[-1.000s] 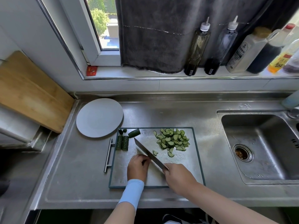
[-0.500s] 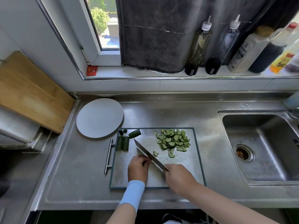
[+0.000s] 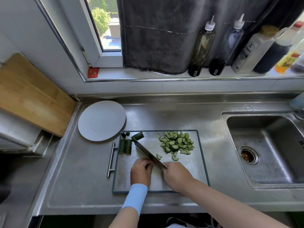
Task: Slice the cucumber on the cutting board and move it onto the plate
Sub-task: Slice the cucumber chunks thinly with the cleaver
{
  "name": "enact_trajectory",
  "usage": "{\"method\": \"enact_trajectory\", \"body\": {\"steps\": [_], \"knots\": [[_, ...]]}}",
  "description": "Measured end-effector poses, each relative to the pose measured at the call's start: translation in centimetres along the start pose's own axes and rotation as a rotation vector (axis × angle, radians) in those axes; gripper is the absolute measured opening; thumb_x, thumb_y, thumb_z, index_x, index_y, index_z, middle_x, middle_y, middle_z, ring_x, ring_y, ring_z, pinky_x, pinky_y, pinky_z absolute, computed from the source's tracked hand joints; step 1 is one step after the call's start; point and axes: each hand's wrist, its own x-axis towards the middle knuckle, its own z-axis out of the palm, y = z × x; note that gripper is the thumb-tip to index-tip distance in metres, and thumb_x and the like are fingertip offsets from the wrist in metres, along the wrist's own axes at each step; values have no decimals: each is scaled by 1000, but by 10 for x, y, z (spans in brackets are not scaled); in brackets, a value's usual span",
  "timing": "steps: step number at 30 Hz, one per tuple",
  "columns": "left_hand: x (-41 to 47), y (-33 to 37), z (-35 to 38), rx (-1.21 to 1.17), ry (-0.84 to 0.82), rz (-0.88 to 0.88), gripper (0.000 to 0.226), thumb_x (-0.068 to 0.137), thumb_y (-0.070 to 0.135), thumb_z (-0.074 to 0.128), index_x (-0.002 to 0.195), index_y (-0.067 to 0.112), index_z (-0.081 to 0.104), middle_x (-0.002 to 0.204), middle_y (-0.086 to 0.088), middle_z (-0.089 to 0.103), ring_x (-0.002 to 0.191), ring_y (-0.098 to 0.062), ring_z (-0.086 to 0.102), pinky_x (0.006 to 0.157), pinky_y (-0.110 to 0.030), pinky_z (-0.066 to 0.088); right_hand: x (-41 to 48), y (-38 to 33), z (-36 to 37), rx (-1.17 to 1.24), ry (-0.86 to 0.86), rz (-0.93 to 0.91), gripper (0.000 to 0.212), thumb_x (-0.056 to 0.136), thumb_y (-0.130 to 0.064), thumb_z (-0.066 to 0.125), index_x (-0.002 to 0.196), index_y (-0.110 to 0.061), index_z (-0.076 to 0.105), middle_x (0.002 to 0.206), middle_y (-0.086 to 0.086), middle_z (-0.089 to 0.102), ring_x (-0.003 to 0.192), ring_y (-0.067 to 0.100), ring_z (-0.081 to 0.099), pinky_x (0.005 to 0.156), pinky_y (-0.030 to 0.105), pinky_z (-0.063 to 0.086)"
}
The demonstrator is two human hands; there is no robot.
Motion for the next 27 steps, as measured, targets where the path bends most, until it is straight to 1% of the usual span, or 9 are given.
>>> {"method": "enact_trajectory", "body": {"steps": [3, 10, 14, 18, 20, 21, 23, 25, 27], "knots": [[0, 2, -1, 3, -13, 3, 15, 69, 4, 81, 72, 17, 74, 76, 8, 66, 74, -12, 59, 71, -12, 41, 7, -7, -4, -20, -2, -19, 27, 101, -27, 40, 77, -27, 53, 76, -4, 57, 75, 23, 55, 62, 31, 40], [6, 14, -6, 93, -79, 3, 8, 82, 13, 72, 81, 21, 71, 83, 12, 60, 81, -6, 52, 72, -3, 34, 9, 13, -23, 67, 31, -23, 33, 101, -30, 48, 69, -23, 54, 73, -3, 60, 71, 18, 57, 61, 31, 40], [21, 33, 1, 163, -171, -42, 9, 90, 23, 63, 93, 21, 71, 93, 6, 63, 92, -14, 53, 75, -15, 35, 6, 25, -48, 93, 60, -46, 37, 97, -35, 51, 63, -19, 49, 54, -9, 52, 52, 12, 45, 52, 30, 32], [34, 55, -3, 116, -279, -137, 16, 94, 26, 56, 101, 24, 70, 96, 4, 67, 87, -17, 60, 77, -22, 45, -2, 35, -70, 14, 146, -114, 30, 96, -33, 44, 73, -21, 60, 48, -11, 47, 51, 14, 45, 53, 30, 31], [38, 60, -14, 10, -144, -271, 19, 98, 21, 48, 104, 23, 66, 96, 4, 65, 84, -18, 58, 73, -22, 42, -7, 40, -77, -100, 187, -155, 30, 97, -32, 42, 106, -35, 70, 53, -13, 49, 60, 13, 51, 56, 28, 36], [41, 59, -21, -57, -20, -353, 22, 98, 18, 45, 104, 23, 65, 98, 4, 65, 85, -18, 57, 71, -21, 41, -10, 42, -81, -194, 211, -180, 34, 98, -33, 41, 122, -37, 65, 62, -14, 57, 67, 13, 54, 60, 29, 42], [44, 56, -36, -157, 248, -436, 27, 96, 8, 40, 98, 22, 63, 99, 2, 65, 91, -21, 58, 73, -23, 40, -10, 47, -86, -376, 269, -237, 38, 95, -33, 43, 130, -35, 58, 86, -6, 70, 81, 18, 61, 68, 31, 50], [46, 55, -46, -163, 388, -324, 30, 89, -3, 41, 88, 18, 62, 94, -2, 61, 91, -23, 55, 78, -27, 40, -9, 51, -90, -477, 290, -298, 36, 90, -33, 47, 125, -33, 57, 98, -4, 72, 88, 22, 64, 70, 32, 51], [44, 60, -50, -131, 327, -81, 30, 82, -6, 41, 79, 16, 61, 85, 1, 57, 84, -20, 53, 76, -29, 43, -7, 52, -92, -540, 276, -327, 33, 87, -32, 50, 119, -33, 57, 103, -6, 71, 91, 22, 65, 68, 30, 48]]}}
